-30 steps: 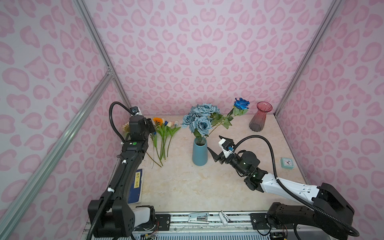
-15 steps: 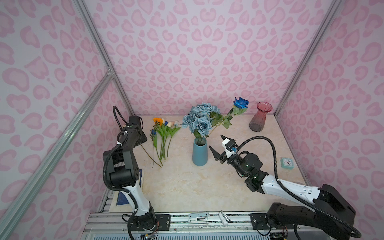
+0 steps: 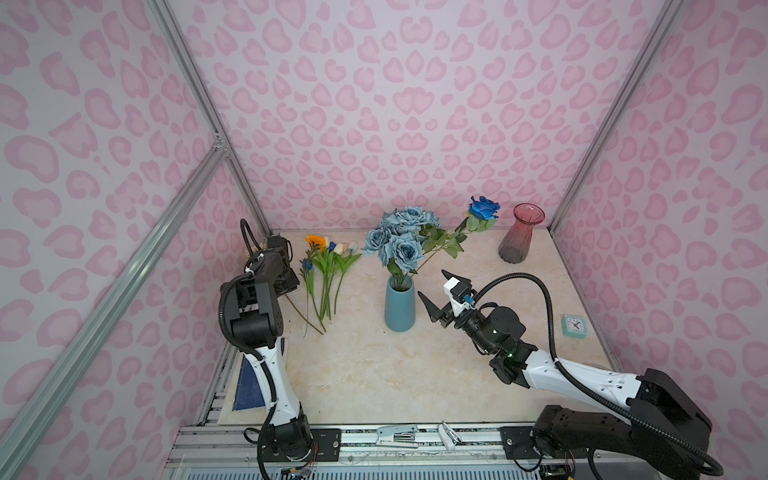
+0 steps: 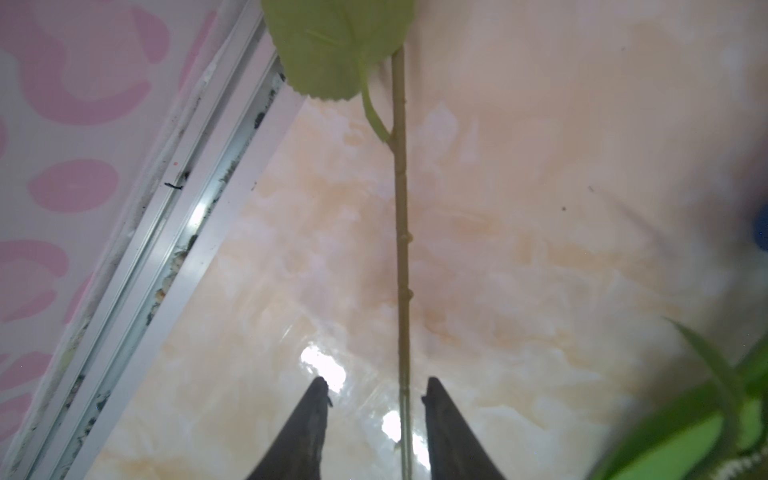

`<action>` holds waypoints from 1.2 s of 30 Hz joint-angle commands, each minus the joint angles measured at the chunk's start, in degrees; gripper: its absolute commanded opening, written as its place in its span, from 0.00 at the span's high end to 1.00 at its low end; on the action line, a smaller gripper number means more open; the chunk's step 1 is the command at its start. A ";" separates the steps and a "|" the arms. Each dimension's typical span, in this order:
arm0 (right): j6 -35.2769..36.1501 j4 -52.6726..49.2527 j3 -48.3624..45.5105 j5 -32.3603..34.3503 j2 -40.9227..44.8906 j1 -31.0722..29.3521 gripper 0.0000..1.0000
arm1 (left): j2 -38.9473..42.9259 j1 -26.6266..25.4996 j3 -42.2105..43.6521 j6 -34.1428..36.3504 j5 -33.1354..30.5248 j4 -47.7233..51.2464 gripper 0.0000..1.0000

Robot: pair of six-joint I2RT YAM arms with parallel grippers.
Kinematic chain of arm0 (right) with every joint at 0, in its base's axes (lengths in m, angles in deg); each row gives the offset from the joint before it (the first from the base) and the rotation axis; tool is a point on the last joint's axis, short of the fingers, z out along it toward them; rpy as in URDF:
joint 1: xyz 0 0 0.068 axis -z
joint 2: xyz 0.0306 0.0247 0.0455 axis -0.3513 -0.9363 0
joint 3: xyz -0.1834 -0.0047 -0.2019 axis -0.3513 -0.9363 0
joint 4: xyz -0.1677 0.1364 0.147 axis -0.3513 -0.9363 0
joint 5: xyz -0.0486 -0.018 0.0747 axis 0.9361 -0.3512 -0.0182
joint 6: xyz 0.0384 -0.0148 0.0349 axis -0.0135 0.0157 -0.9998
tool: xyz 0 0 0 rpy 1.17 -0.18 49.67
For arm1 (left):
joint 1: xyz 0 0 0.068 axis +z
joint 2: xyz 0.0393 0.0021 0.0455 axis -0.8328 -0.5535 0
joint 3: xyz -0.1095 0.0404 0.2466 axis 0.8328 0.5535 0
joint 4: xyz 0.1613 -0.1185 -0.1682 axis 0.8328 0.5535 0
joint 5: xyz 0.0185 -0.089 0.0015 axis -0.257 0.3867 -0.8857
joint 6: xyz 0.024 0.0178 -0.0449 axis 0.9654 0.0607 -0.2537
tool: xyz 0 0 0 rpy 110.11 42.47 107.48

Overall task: Arrange the flowers into the vase
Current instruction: 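Move the left gripper back down to the sunflower stem, then grasp the sunflower stem with the left gripper and lift it high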

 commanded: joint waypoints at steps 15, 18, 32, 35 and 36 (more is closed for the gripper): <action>0.35 2.37 -0.07 0.57 -0.28 -0.10 0.19 | -3.10 0.05 -2.02 2.15 2.90 0.99 0.96; 0.60 2.37 0.28 0.51 -0.54 -0.12 0.19 | -2.13 0.05 -2.11 2.40 1.80 1.07 0.97; 1.73 3.70 0.64 0.84 -1.35 -0.12 0.19 | 9.79 -4.08 -1.10 7.61 -9.42 0.82 0.97; 1.94 3.67 0.64 1.10 -1.35 -0.12 0.19 | 13.16 -5.93 -0.87 8.32 -14.34 0.13 0.97; 1.94 3.73 0.55 1.17 -1.27 -0.12 0.19 | 14.28 -6.38 -0.79 8.46 -15.36 -0.16 0.97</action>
